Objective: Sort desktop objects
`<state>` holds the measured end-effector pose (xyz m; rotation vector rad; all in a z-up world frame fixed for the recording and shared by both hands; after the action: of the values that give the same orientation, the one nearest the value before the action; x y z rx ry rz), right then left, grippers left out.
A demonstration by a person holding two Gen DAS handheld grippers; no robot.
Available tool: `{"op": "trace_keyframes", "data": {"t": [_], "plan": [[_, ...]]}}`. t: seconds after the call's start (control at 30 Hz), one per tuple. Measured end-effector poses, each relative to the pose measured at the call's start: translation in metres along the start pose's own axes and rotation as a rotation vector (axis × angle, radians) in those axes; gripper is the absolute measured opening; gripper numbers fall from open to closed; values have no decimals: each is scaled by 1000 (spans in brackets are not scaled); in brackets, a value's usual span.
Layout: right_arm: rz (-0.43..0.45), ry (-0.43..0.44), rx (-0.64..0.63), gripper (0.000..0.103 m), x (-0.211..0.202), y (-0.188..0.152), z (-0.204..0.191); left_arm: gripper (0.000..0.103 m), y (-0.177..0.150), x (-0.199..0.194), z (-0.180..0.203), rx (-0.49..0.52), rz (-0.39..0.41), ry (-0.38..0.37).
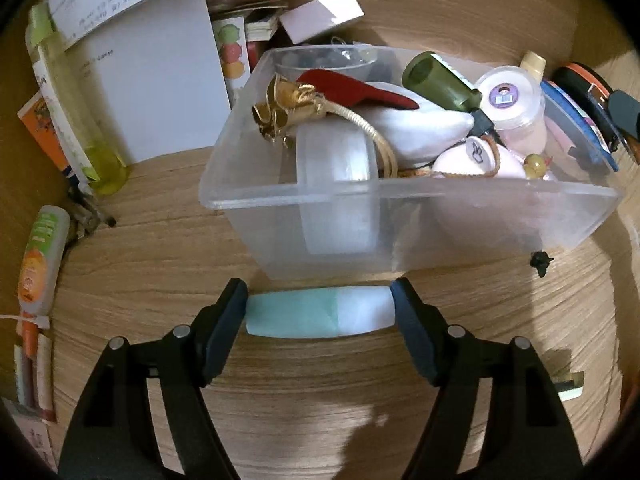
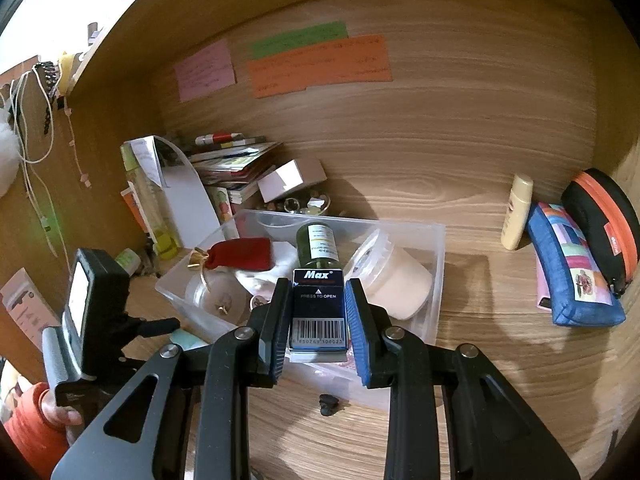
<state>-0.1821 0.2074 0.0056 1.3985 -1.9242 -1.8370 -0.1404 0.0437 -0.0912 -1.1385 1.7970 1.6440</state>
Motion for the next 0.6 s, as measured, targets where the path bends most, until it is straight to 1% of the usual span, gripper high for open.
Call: {"op": "trace_keyframes", "data": {"t": [0.1,0.2,0.27,0.33,0.47,0.6], "plan": [[1,3,0,25,-1,0,0,73,-5,-4,0,15,8,10],[-1,5,-2,25,-2,1,-1,73,-7,-9,-3,2,17,6],[-2,3,-5,25,-2,1,-2,73,-9,-21,-8,-17,39,-3],[-2,-4,-9,25,-2,2,-3,73,-6,-38,-12,-35,79,-10],[-10,-19,-23,25,-1,5,-5,73,11,-77,-15,-65,172,-60],[-14,-35,-32,25,-1,9,-4,73,45,-95,-16,-60,234,-115]]}}
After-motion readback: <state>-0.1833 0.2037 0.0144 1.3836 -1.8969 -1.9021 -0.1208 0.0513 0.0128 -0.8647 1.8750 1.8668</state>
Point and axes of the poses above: each gripper's, at about its wrist camera, not at the fingertips, and x roughly the way its jaws point, z to its right, y to its top, the point moved 8 cm from there along x, roughly the way its jaws point, and after that the axes turned 11 degrees about y, right-handed, at the moved point
